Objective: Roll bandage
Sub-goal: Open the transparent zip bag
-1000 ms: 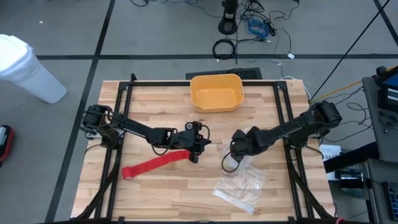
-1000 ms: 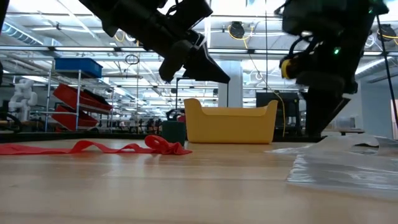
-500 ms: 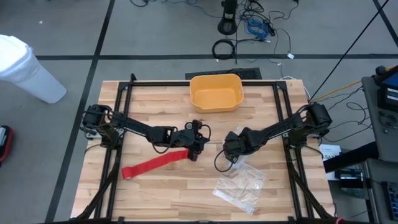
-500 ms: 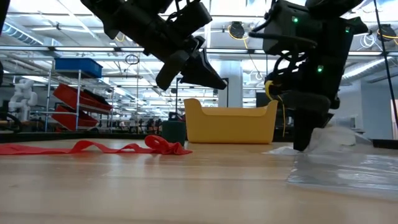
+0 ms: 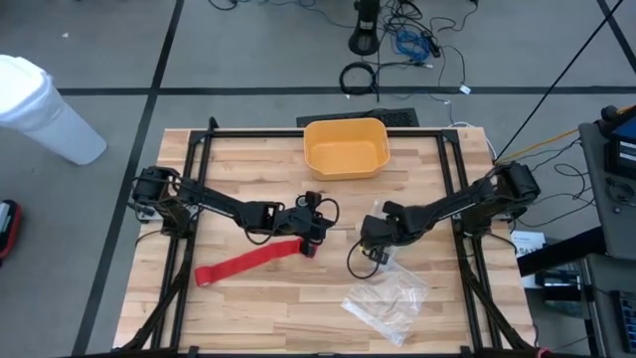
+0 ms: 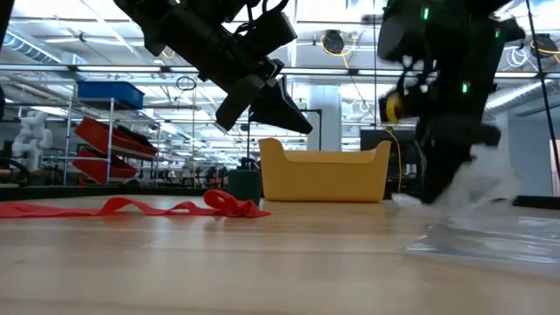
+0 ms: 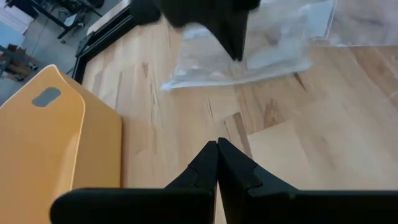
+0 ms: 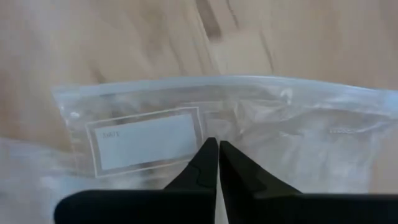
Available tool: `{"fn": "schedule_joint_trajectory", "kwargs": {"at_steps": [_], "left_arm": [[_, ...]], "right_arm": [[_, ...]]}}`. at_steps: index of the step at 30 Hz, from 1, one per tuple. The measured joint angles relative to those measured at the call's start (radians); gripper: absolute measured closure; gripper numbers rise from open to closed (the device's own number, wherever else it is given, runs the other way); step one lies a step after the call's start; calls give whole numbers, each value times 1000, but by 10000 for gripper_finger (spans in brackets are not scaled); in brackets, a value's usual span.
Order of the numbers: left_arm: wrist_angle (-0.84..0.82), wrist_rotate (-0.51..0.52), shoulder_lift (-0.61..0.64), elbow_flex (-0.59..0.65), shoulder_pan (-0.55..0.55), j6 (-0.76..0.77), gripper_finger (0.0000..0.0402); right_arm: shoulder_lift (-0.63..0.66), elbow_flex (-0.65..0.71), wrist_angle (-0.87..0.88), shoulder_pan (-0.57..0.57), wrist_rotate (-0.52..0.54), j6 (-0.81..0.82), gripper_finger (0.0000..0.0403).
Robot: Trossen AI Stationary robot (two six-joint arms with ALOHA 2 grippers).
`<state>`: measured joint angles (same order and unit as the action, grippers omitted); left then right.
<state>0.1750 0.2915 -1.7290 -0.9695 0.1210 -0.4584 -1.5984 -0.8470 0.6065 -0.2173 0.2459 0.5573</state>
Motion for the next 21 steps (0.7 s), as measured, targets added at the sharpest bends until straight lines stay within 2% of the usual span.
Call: {"fn": "schedule_joint_trajectory", "kwargs": {"at_steps": [8,13,18,21], "left_arm": [[-2,6,4,0,-9,-17,388],[-2,23,10,0,12,-89,388],[11,197,75,0,92,-153,388],[15,216,130,0,142,-169,388]], "right_arm": [[180,-5,-78,-7,-1,-244,403],[292,-5,-134,-16,-167,-437,403],[370,-5,-242,-21,-343,-569,403],[385,-6,-306,-21,-383,-628,403]]}}
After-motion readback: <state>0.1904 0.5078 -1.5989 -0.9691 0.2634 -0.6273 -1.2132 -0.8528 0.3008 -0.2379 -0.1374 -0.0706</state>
